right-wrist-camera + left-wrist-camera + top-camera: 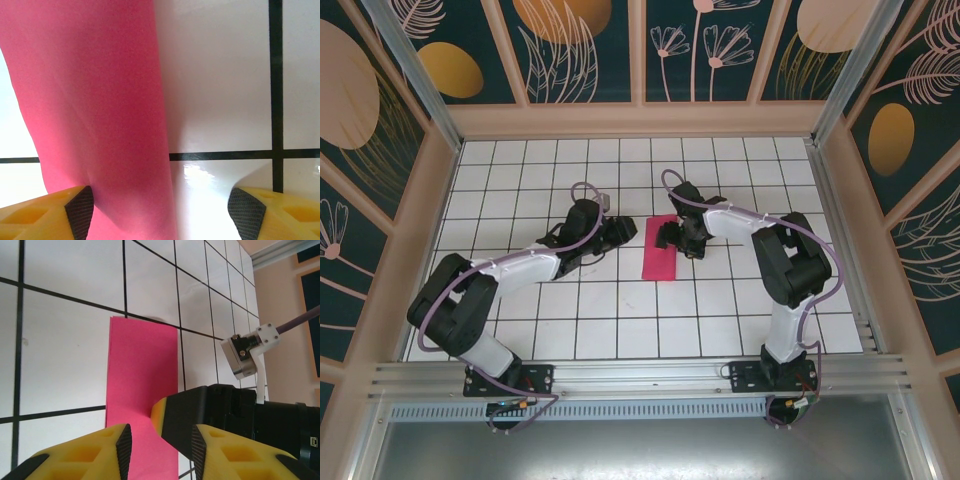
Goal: Fold a paper plane with a square sheet of paper (pick it up from the middle)
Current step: Hold the square sheet of paper at the center of the table.
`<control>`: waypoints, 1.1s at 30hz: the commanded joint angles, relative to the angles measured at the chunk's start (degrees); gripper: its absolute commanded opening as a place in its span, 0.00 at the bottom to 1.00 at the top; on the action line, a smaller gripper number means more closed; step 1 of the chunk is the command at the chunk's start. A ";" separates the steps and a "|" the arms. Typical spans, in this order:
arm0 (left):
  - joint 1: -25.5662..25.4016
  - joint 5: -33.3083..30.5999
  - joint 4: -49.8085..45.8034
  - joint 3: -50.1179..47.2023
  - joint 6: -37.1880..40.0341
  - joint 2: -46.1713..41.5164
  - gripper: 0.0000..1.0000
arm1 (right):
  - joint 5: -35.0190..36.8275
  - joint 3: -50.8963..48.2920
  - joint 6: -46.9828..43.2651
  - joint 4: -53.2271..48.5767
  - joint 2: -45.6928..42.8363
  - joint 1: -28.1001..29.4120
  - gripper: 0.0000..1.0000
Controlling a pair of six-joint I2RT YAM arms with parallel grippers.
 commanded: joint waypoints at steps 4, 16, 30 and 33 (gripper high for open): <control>-0.31 4.39 3.78 1.54 -1.29 4.64 0.38 | 3.05 -2.46 -1.24 1.46 5.53 -0.70 0.76; -0.28 5.54 6.25 2.63 -3.79 8.60 0.37 | 2.84 -2.27 -1.91 1.41 5.94 -0.70 0.78; -0.31 10.03 10.47 4.62 -6.89 14.02 0.10 | 2.68 -2.54 -1.83 1.62 6.12 -0.79 0.78; -0.29 10.09 9.61 5.61 -7.17 15.92 0.05 | 2.50 -2.55 -1.91 1.70 6.14 -0.79 0.78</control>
